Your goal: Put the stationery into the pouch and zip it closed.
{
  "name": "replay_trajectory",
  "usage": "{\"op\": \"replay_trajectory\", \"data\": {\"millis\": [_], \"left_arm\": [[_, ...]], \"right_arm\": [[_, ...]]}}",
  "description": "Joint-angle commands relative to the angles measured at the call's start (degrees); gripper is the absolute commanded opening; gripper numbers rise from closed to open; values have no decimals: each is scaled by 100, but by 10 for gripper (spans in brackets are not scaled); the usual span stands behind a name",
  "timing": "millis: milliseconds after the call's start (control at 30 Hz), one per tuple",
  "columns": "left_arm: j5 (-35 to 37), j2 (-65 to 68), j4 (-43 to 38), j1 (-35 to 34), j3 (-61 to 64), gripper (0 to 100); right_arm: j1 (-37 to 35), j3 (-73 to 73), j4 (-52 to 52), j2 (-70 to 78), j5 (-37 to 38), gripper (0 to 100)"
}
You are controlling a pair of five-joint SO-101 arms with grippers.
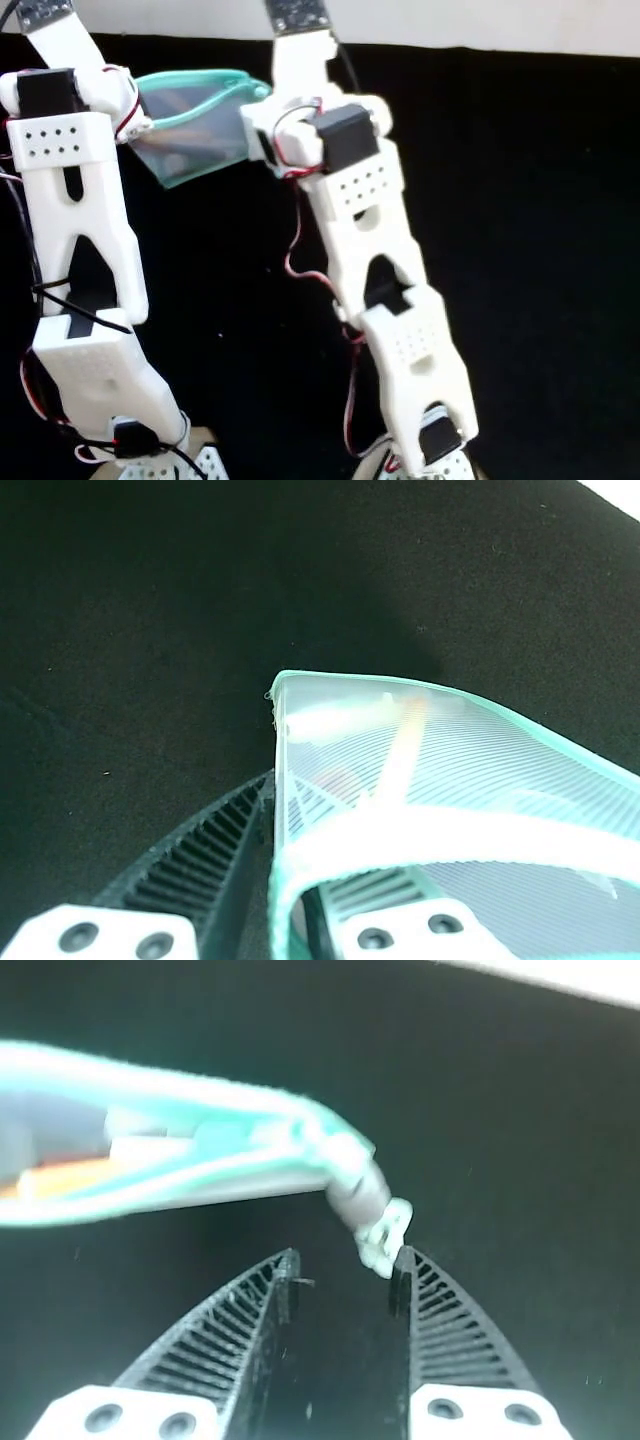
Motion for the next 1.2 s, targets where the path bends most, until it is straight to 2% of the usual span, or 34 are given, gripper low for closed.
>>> {"op": "replay_trajectory", "data": {"millis": [0,233,867,1000,1167], "left_arm": [[-26,338,-44,-207,4,7],[-26,338,-44,-207,4,7],[-26,338,-44,-207,13,7],[-26,338,-44,-207,4,7],[-26,338,-35,-198,13,7]], "right_arm": [[-198,1675,40,-1253,-18,156],[-277,3855,13,-2053,-9,156],[-435,6149,-567,-2132,-18,156],[-462,6809,-1024,-2844,-18,154],[-505,8787,-1982,-4391,-18,154]]}}
